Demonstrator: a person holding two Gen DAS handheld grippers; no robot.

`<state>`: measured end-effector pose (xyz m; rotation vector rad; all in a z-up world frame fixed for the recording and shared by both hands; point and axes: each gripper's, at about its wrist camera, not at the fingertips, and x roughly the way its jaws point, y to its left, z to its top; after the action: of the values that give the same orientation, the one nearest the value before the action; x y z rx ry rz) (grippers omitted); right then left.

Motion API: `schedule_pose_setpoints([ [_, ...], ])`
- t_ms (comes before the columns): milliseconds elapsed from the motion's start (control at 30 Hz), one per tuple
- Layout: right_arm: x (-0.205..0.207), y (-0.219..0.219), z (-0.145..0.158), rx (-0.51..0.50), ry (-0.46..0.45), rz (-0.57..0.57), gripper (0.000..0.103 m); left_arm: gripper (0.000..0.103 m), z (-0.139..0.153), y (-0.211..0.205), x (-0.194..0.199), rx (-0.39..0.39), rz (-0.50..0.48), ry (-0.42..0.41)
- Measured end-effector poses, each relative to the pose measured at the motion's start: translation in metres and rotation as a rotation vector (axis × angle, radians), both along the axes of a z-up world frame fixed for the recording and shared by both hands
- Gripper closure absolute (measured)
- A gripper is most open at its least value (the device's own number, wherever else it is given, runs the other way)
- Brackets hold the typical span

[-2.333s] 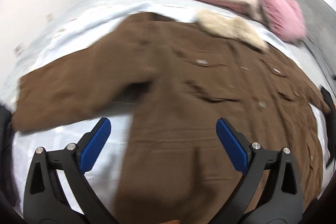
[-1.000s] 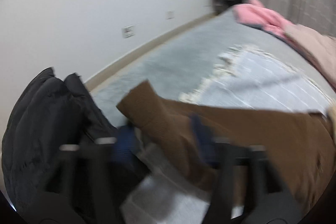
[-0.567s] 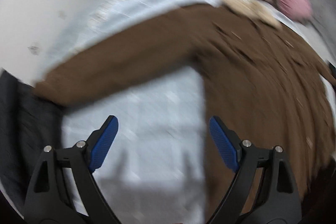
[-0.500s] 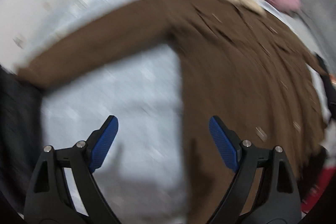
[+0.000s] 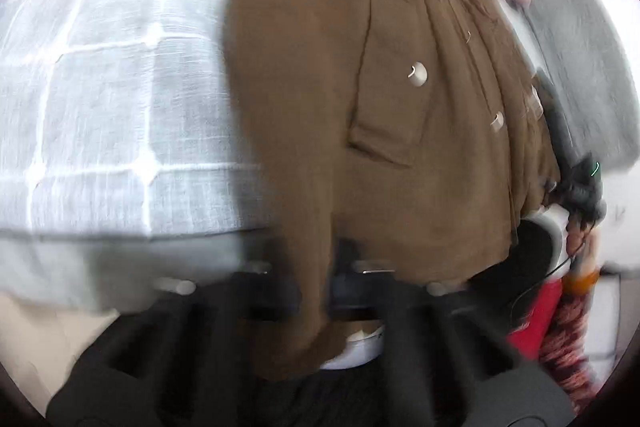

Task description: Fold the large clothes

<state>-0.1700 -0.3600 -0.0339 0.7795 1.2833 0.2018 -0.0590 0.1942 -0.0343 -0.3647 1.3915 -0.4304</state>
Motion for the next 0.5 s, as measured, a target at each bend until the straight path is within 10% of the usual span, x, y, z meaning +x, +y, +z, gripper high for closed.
schedule_pose_setpoints([
  [167, -0.025, -0.009, 0.065, -0.136, -0.166, -0.045, 0.093, 0.096, 0.052, 0.028, -0.018, -0.039, 0.077, -0.141],
  [367, -0.022, -0.014, 0.002, -0.28, 0.113, -0.004, 0.09, 0.091, -0.012, -0.005, -0.01, 0.212, -0.032, 0.013],
  [433, -0.018, -0.012, 0.003, -0.309, 0.13, -0.01, 0.084, 0.083, 0.007, -0.017, -0.011, 0.295, -0.058, -0.054],
  [500, -0.015, -0.006, 0.02, -0.454, 0.145, 0.006, 0.06, 0.052, 0.028, -0.031, -0.016, 0.437, -0.088, -0.171],
])
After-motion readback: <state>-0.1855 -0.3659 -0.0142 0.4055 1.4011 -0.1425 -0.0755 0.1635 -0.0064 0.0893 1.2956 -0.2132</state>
